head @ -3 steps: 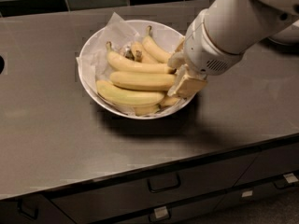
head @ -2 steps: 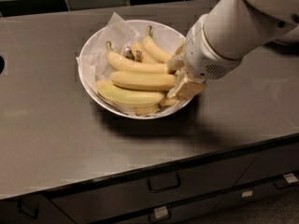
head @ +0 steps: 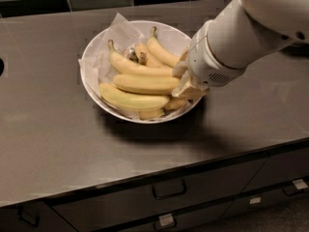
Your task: Pick banana from white bowl
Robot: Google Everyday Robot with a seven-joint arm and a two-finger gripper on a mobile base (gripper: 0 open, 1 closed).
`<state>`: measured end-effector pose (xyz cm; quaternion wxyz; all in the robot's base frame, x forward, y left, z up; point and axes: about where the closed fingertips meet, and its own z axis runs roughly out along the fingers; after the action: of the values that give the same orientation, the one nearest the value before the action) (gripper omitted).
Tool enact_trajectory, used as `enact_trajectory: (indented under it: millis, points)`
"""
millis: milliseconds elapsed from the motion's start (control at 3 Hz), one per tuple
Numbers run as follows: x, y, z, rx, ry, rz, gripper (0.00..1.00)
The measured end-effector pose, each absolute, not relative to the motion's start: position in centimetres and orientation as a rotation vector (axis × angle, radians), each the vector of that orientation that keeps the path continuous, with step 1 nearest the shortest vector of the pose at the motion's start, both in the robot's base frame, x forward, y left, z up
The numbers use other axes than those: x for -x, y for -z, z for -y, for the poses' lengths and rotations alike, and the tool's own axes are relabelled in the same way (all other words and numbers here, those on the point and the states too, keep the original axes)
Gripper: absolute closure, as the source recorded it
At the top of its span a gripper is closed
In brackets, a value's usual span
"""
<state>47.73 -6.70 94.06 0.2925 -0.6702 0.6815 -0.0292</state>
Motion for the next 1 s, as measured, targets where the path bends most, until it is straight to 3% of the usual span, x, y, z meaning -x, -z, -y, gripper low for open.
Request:
enact_trajectory:
  millis: [333, 1000]
  points:
    - [-47.67, -93.89, 6.55, 1.759, 0.115, -1.814, 0.65]
    - [-47.63, -93.68, 6.25, 1.745, 0.138, -1.810, 0.56]
